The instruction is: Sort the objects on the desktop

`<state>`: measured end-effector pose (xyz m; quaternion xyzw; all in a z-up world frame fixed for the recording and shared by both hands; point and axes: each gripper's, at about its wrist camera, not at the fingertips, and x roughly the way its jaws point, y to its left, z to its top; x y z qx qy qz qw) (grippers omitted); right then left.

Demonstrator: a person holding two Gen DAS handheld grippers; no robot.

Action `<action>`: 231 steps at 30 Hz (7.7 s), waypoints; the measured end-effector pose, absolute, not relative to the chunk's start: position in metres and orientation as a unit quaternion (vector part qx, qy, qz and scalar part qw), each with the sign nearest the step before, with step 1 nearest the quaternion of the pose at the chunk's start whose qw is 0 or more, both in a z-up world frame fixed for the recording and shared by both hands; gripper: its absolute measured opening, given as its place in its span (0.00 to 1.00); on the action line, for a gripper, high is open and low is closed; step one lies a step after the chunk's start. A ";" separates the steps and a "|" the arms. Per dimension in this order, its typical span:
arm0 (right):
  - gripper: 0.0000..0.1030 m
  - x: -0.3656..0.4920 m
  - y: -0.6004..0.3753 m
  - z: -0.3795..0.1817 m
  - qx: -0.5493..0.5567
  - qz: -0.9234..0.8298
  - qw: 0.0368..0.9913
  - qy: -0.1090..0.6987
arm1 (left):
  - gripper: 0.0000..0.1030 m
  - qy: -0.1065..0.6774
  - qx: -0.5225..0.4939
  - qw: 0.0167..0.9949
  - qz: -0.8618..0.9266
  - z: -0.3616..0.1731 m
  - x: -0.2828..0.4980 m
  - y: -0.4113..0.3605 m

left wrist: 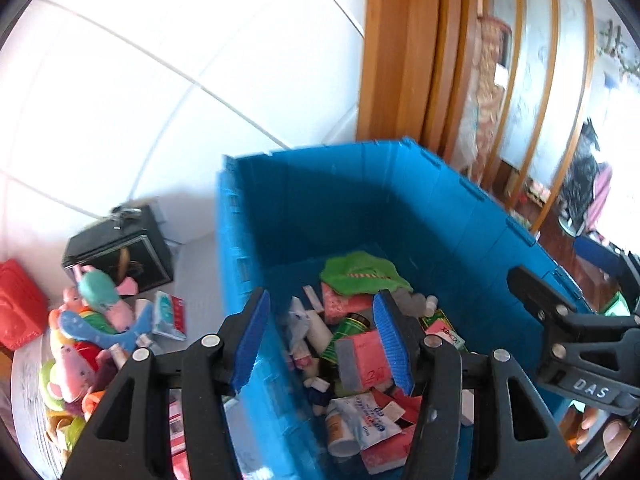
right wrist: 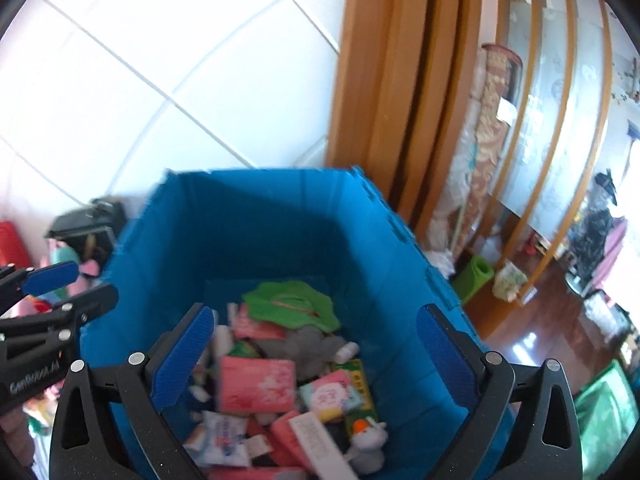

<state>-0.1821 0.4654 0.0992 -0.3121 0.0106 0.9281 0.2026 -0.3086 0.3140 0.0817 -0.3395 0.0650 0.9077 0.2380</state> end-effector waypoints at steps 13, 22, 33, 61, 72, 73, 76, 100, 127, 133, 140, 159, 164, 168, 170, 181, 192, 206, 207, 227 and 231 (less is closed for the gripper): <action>1.00 -0.116 0.346 0.090 -0.249 0.961 0.122 0.008 | 0.52 0.013 -0.264 0.179 0.948 0.085 -0.236 0.171; 1.00 -0.100 0.272 0.068 -0.241 0.969 0.058 -0.001 | 0.52 0.027 -0.273 0.126 0.953 0.057 -0.203 0.095; 1.00 -0.105 0.188 0.028 -0.255 0.966 -0.039 -0.001 | 0.52 0.031 -0.341 0.049 0.938 -0.027 -0.192 -0.007; 0.98 -0.185 0.084 -0.164 -0.472 0.879 -0.070 0.025 | 0.52 0.012 -0.475 0.024 0.880 -0.226 -0.212 -0.122; 0.84 -0.223 0.038 -0.203 -0.482 0.870 -0.103 -0.009 | 0.39 -0.002 -0.506 0.035 0.862 -0.271 -0.253 -0.112; 0.84 -0.226 0.034 -0.205 -0.483 0.869 -0.106 -0.012 | 0.39 -0.006 -0.503 0.035 0.864 -0.271 -0.253 -0.113; 0.81 -0.237 0.023 -0.212 -0.481 0.870 -0.110 -0.018 | 0.39 0.000 -0.501 0.033 0.865 -0.270 -0.254 -0.113; 0.13 -0.205 0.028 -0.181 -0.461 0.875 -0.148 0.000 | 0.39 0.020 -0.445 0.029 0.895 -0.209 -0.200 -0.097; 0.13 -0.238 0.046 -0.202 -0.466 0.876 -0.084 0.091 | 0.39 0.011 -0.443 0.063 0.894 -0.206 -0.226 -0.088; 0.13 -0.197 0.052 -0.166 -0.443 0.883 -0.126 0.088 | 0.39 0.027 -0.410 0.073 0.909 -0.171 -0.203 -0.067; 0.13 -0.181 0.066 -0.119 -0.384 0.911 -0.131 0.074 | 0.39 0.032 -0.365 0.077 0.927 -0.124 -0.198 -0.057; 0.13 -0.102 0.213 0.057 -0.174 0.984 -0.019 0.032 | 0.39 0.053 -0.212 0.177 0.960 0.016 -0.174 0.106; 0.13 -0.094 0.290 0.081 -0.158 0.986 0.049 0.024 | 0.39 0.051 -0.202 0.223 0.952 0.051 -0.174 0.185; 0.13 -0.092 0.348 0.091 -0.168 0.981 0.095 0.022 | 0.39 0.058 -0.235 0.250 0.937 0.067 -0.181 0.250; 0.13 -0.095 0.376 0.092 -0.185 0.976 0.115 0.024 | 0.39 0.067 -0.263 0.257 0.927 0.069 -0.186 0.279; 0.13 -0.127 0.479 0.059 -0.317 0.933 0.165 0.050 | 0.39 0.128 -0.380 0.248 0.882 0.047 -0.209 0.381; 0.19 -0.137 0.513 0.034 -0.355 0.915 0.185 0.054 | 0.51 0.129 -0.394 0.245 0.877 0.036 -0.216 0.394; 1.00 -0.114 0.509 0.054 -0.329 0.919 0.214 0.047 | 0.62 0.106 -0.355 0.259 0.892 0.054 -0.192 0.362; 1.00 -0.108 0.506 0.056 -0.324 0.920 0.217 0.047 | 0.63 0.104 -0.347 0.258 0.896 0.057 -0.188 0.356; 1.00 -0.029 0.411 0.073 -0.299 0.932 0.206 0.021 | 0.64 0.064 -0.263 0.248 0.930 0.083 -0.103 0.238; 1.00 -0.024 0.406 0.078 -0.294 0.932 0.212 0.025 | 0.64 0.068 -0.266 0.248 0.929 0.086 -0.099 0.233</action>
